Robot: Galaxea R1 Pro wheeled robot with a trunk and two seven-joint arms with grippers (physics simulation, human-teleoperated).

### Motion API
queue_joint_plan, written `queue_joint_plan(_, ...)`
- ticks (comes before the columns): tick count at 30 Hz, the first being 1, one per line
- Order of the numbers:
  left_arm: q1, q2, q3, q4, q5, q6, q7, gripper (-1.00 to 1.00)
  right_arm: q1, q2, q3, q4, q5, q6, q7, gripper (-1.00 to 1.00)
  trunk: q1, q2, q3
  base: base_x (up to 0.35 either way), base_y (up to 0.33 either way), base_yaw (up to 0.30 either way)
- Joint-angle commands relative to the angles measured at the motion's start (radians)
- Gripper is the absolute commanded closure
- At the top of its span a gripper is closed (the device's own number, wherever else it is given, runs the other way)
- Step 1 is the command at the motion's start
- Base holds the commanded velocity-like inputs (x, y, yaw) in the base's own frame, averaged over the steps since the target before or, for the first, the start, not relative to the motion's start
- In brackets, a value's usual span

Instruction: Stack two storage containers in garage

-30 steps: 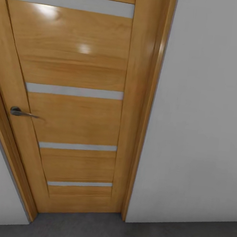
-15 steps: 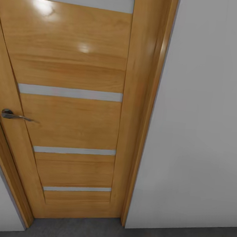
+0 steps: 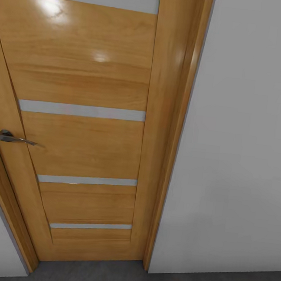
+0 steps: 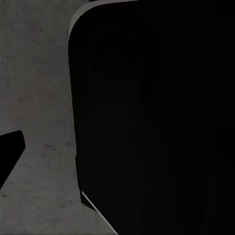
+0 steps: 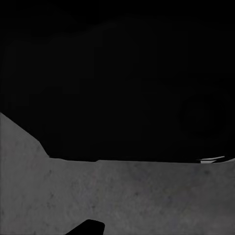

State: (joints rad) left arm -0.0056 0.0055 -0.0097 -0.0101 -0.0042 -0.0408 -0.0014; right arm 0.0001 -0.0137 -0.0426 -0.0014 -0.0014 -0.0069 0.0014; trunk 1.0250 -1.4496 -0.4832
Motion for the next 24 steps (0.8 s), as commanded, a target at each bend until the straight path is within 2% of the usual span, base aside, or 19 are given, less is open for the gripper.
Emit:
queue_joint_plan(1,-0.001,0.0,-0.001,0.001,0.0,-0.004,0.0,-1.0,0.0,0.0,-0.004,0.0,0.0,-0.001,0.0,-1.0,0.0,0.0,-0.001,0.002,0.0,0.0)
queue_joint_plan(12,-0.001,-0.001,-0.001,0.001,-0.002,-0.003,0.0,-1.0,0.0,0.001,-0.004,0.0,0.0,-0.001,0.0,-1.0,0.0,0.0,-0.001,0.003,0.0,0.0)
queue_joint_plan(24,-0.001,0.0,-0.001,0.001,-0.001,-0.003,0.0,-1.0,0.0,0.003,-0.003,0.0,0.0,-0.001,0.0,-1.0,0.0,0.0,-0.001,0.116,0.0,0.0)
